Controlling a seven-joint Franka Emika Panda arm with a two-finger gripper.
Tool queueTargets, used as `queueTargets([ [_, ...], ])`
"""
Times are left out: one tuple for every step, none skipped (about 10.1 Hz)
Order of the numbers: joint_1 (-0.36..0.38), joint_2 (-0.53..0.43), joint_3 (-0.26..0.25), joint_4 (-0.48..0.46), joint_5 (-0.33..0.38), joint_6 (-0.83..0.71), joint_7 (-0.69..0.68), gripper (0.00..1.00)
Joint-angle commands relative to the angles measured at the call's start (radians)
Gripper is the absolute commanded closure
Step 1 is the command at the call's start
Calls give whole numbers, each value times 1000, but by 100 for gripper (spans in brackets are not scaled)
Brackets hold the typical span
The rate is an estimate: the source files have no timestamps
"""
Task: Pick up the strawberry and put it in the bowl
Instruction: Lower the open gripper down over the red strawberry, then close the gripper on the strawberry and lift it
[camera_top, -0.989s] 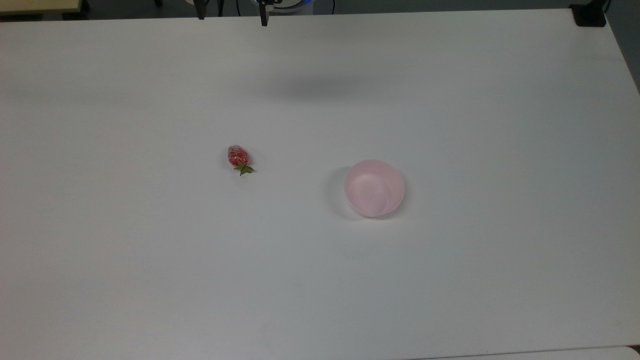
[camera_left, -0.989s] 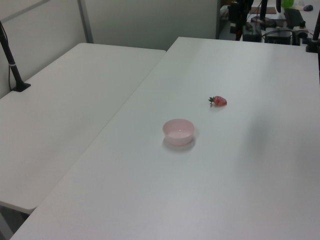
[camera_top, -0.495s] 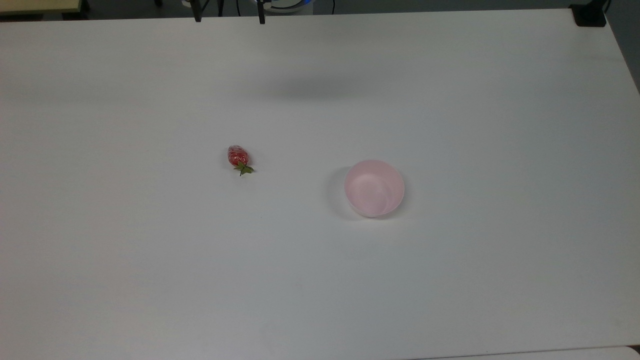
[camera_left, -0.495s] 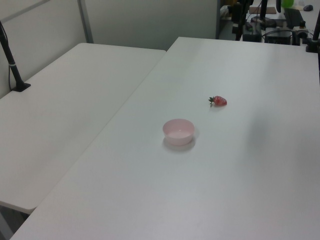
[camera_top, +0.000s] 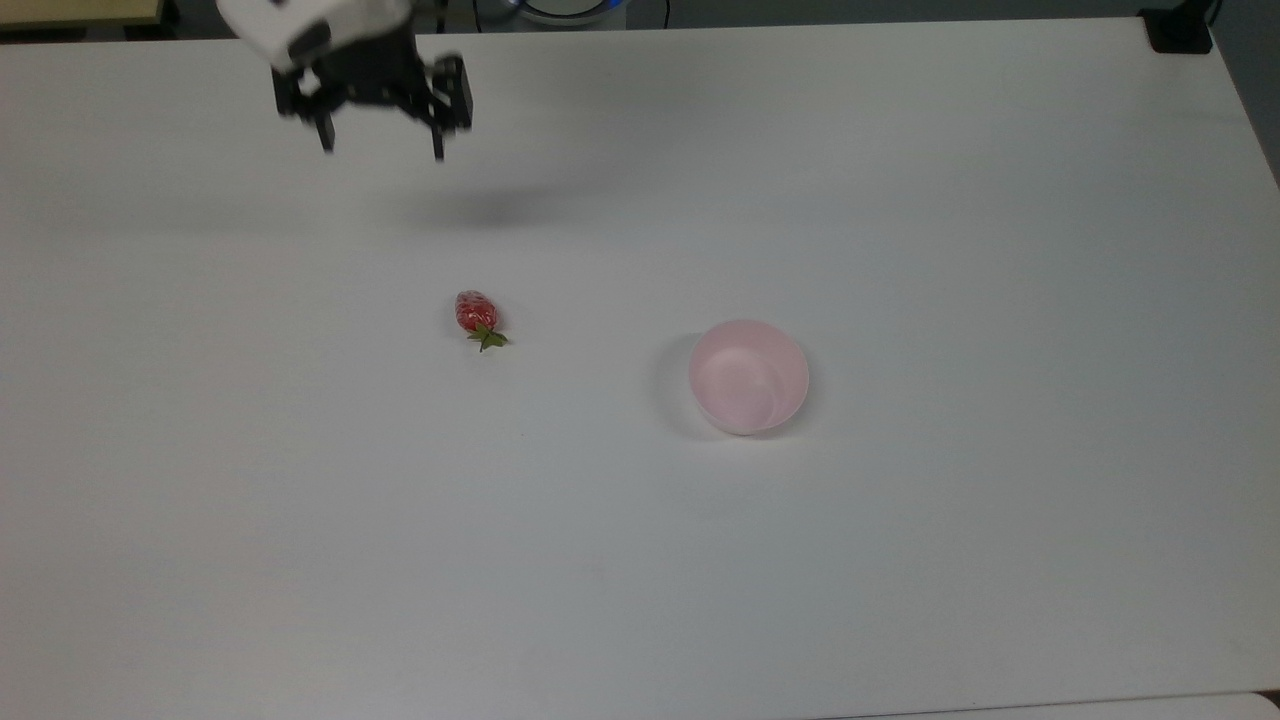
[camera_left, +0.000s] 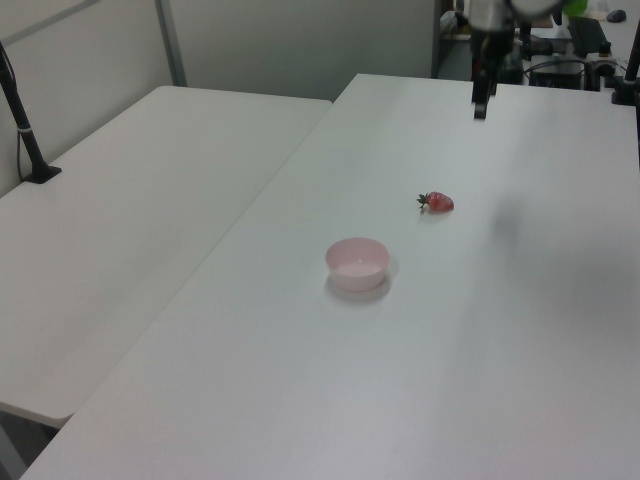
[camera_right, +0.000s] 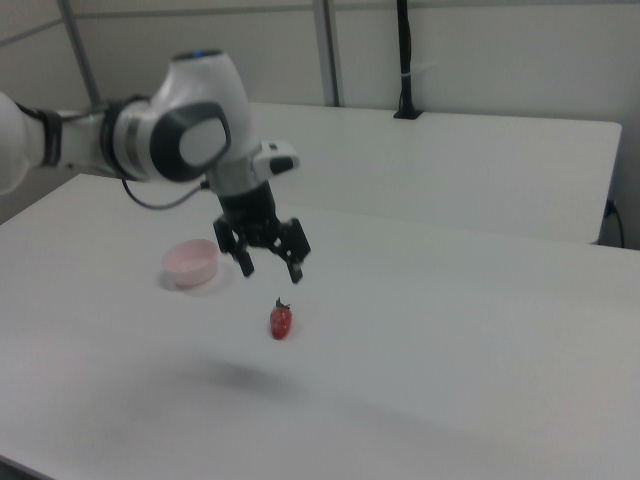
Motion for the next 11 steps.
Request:
queueTargets([
  [6,75,12,-76,-56,141,-81,0],
  [20,125,17,-74,-55,185,-75,0],
  [40,184,18,-74,-55,251,-49,0],
  [51,228,23,-73,-55,323,15,0],
  [43,268,71,-67,-56,363,37,0],
  [48,302,80,-47,-58,365,39,0],
  [46,321,80,-35,-58,367,45,0],
  [42,328,81,-21,-56,367,57,8],
  [32,328,81,-12,-56,367,59,27],
  [19,328,80,-10,-58,373,59,35],
  [20,332,81,-11,-58,394,59,48],
])
